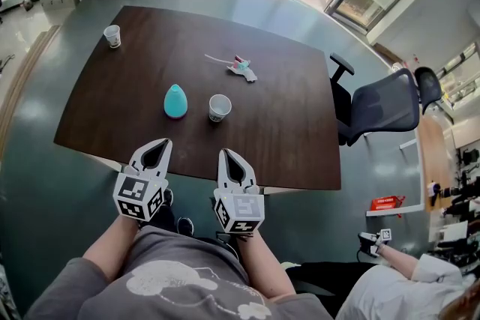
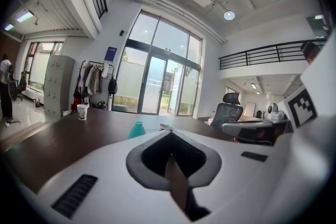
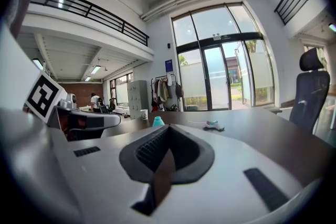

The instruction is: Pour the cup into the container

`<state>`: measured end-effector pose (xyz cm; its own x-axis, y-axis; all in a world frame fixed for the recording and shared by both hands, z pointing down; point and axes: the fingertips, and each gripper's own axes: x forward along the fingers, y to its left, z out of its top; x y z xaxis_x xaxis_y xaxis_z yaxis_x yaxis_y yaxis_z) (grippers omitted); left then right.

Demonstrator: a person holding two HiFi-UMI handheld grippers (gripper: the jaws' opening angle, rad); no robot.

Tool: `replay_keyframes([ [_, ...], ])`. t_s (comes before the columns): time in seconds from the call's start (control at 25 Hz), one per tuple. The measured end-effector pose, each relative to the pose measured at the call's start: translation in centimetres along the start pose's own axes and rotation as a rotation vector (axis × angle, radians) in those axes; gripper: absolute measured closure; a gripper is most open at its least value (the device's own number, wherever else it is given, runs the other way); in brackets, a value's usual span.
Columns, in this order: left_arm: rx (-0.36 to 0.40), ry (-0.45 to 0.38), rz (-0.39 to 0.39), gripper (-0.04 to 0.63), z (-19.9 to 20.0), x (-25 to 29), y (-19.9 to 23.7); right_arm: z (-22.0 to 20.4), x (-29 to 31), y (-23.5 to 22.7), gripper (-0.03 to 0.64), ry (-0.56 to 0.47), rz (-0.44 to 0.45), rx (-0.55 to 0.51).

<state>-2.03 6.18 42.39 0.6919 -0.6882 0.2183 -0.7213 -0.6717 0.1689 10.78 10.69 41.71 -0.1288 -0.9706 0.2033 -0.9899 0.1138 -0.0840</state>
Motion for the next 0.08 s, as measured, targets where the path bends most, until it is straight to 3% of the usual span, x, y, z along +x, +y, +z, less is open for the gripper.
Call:
replay_keyframes([
  [0.08,0.002,-0.004,-0.001,0.588,0.05,-0.24,-0.21,-0.04,-0.27,0.11,0.63,0.0,0.001,-0.003],
])
